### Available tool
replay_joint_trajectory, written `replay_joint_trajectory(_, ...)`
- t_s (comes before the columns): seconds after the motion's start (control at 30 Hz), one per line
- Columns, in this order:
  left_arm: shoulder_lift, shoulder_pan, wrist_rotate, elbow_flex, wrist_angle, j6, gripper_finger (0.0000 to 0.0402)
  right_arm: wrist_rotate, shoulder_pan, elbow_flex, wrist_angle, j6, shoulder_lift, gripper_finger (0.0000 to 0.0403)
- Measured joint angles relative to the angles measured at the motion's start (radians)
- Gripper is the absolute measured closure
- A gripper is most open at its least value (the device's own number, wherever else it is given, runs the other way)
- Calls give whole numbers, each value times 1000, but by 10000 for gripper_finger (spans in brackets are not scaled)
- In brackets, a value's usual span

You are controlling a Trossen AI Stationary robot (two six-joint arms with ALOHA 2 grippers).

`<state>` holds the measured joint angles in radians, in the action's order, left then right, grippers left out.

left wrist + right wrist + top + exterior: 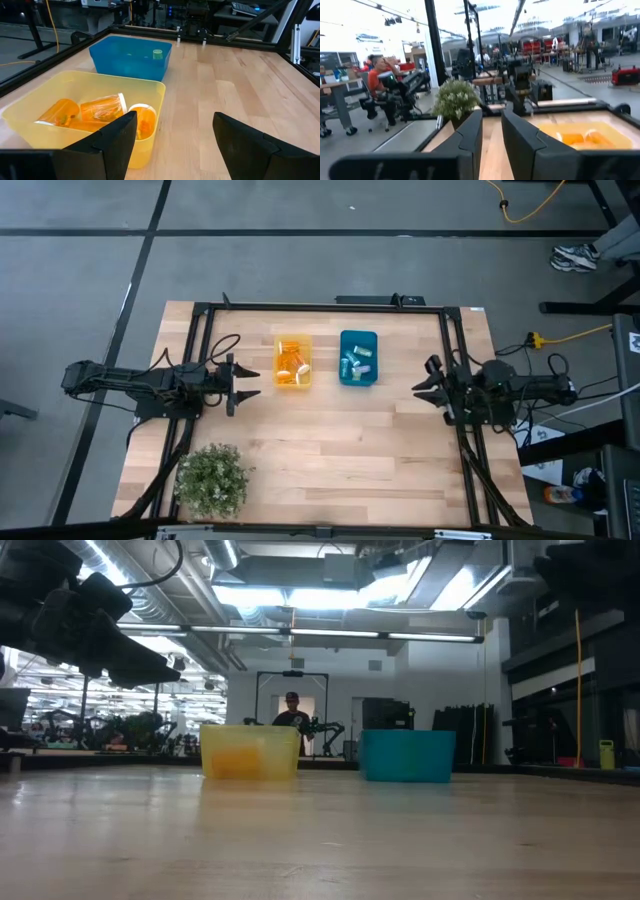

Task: Pick and place medicine bottles into bin by pill shape (circle, oval)
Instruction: Return to Home Position

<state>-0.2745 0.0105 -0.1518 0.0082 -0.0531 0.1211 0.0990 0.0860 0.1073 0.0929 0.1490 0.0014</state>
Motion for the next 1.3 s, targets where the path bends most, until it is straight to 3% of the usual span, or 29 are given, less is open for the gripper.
replay_joint_trajectory(0.33,0,0,0,0,-2,0,146,-1,0,-102,117,0,-1,327)
replay_joint_trajectory(0.67,0,0,0,0,0,0,146,0,30,-101,-19,0,0,328)
replay_joint_trajectory(1.3,0,0,0,0,0,0,146,0,36,-101,-16,0,2,328)
